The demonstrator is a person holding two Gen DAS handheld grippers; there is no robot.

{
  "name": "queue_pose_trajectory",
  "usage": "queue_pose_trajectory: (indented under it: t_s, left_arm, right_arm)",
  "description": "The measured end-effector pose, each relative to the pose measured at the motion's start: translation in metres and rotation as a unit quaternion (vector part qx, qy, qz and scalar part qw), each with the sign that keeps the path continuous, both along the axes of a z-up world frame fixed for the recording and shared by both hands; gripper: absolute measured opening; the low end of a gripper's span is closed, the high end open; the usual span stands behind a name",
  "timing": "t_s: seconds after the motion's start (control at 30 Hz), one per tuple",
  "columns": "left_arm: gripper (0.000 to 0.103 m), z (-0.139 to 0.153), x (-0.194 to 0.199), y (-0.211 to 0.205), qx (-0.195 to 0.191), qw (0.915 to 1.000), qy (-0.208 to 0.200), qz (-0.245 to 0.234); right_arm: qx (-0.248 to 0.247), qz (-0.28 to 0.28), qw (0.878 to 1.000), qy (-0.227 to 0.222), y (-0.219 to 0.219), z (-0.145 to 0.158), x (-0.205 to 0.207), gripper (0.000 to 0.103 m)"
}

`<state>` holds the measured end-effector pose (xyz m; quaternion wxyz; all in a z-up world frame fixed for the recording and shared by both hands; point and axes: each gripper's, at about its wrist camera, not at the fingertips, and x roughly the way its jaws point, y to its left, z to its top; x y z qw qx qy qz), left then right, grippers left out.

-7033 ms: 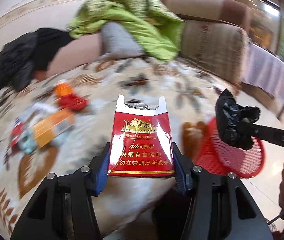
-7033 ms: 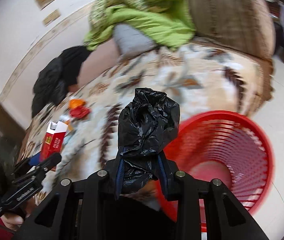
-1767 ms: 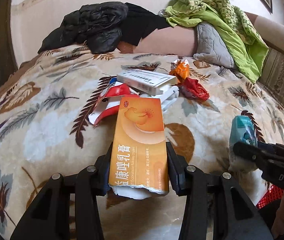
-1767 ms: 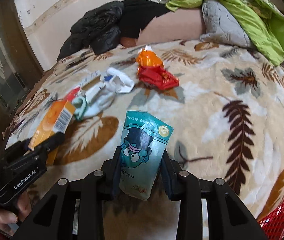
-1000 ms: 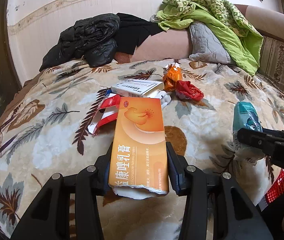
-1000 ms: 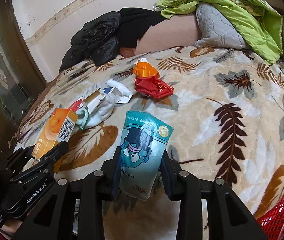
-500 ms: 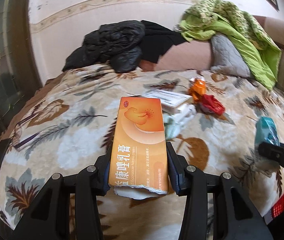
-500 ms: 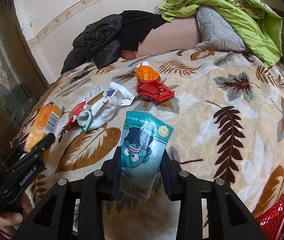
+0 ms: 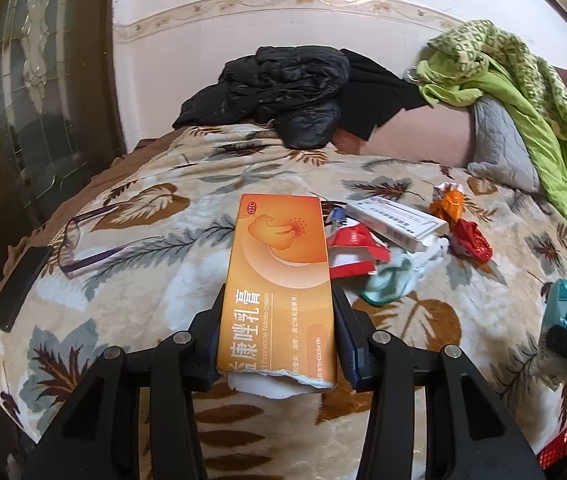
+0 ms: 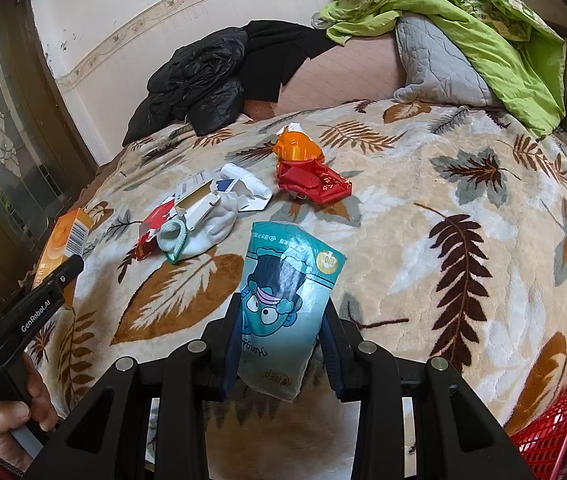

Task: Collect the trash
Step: 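Lift the orange box and teal pouch off the bed with both tools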

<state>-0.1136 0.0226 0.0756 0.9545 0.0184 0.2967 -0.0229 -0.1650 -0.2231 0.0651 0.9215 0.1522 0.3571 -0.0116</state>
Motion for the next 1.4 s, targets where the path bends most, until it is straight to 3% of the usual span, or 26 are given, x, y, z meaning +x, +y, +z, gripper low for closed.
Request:
queue_pose_trajectory:
  t_s: [1.4]
  left_arm:
    - [0.045, 0.0043, -0.0031, -0.0062, 0.004, 0.9998, -0.005, -0.017]
  right_arm:
    - [-0.002, -0.003, 1.000, -0.006, -0.0029, 0.0081, -0.0028, 0.038]
